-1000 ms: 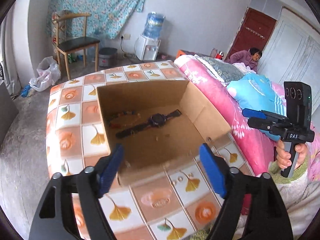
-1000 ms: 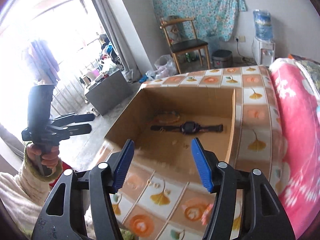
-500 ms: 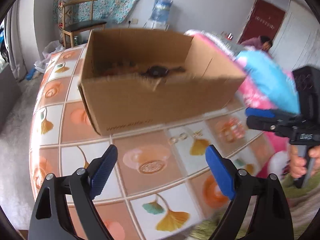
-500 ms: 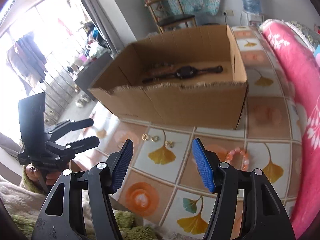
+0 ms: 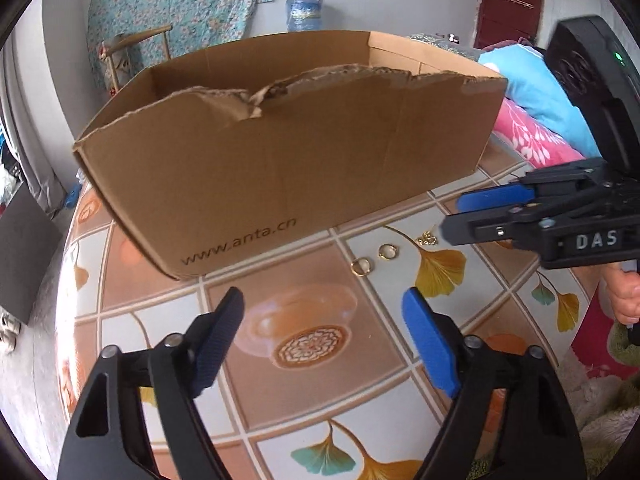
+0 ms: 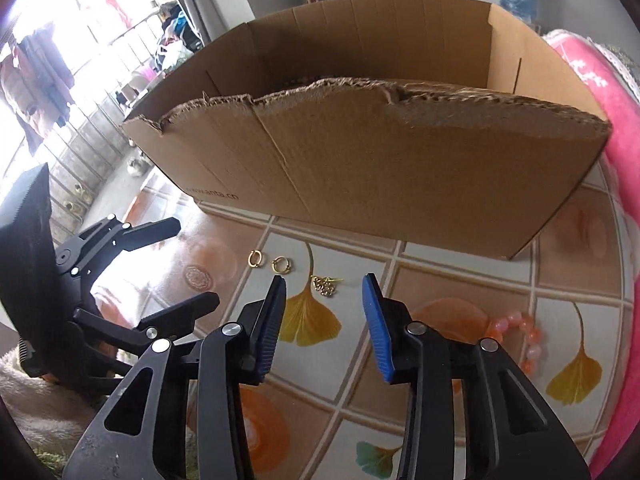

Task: Organize jewelry
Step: 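Close the right gripper on a gold piece while the left gripper closes on a gold hoop ring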

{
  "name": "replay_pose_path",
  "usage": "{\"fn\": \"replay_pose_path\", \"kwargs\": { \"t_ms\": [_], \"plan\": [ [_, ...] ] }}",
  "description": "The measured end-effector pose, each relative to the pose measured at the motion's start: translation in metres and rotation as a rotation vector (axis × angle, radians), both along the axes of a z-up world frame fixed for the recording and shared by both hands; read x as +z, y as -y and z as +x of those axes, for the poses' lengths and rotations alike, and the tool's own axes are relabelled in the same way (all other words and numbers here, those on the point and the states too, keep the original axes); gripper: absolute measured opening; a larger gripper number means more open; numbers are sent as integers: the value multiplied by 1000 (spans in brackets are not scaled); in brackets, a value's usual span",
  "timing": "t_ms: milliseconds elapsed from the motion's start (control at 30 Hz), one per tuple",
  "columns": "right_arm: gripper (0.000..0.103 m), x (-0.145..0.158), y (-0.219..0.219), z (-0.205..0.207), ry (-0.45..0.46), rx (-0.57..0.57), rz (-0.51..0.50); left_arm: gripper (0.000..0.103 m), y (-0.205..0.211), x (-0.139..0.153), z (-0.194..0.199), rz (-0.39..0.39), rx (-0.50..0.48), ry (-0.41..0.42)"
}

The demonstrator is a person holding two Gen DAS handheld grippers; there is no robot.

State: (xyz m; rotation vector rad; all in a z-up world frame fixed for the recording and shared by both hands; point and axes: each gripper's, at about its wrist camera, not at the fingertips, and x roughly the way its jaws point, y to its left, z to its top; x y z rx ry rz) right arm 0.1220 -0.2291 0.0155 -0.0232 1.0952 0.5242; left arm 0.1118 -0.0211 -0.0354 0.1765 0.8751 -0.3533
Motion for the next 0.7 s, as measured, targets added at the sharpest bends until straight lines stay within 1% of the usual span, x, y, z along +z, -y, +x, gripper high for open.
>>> {"fn": "replay_pose_path", "kwargs": {
  "t_ms": [133, 200, 267, 333, 367, 433, 467, 500, 533, 700],
  "plan": [
    [32, -4, -7, 2, 11, 17, -28, 62, 6, -4, 3, 19, -23, 5],
    [31, -6, -11, 1, 19, 28, -44, 57, 7, -5, 4, 15, -31, 6],
    [30, -7, -14, 0, 29, 34, -59, 54, 8, -5, 5, 6, -39, 10],
    [26, -5, -19, 0, 42, 48, -87, 48, 9, -5, 5, 6, -43, 17],
    [21, -7, -21, 0, 45, 55, -101, 47, 10, -5, 6, 10, -48, 21],
    [15, -9, -23, -1, 52, 62, -119, 41, 13, -6, 7, 15, -58, 26],
    [13, -9, -24, -2, 61, 63, -130, 40, 14, -6, 8, 16, -61, 27],
    [7, -9, -24, -3, 67, 62, -142, 38, 16, -7, 9, 18, -67, 25],
    [4, -9, -23, -3, 67, 59, -144, 37, 17, -8, 9, 19, -71, 24],
    [3, -8, -7, -4, 39, 10, -107, 32, 24, -12, 15, 20, -83, 10]
  ]
}}
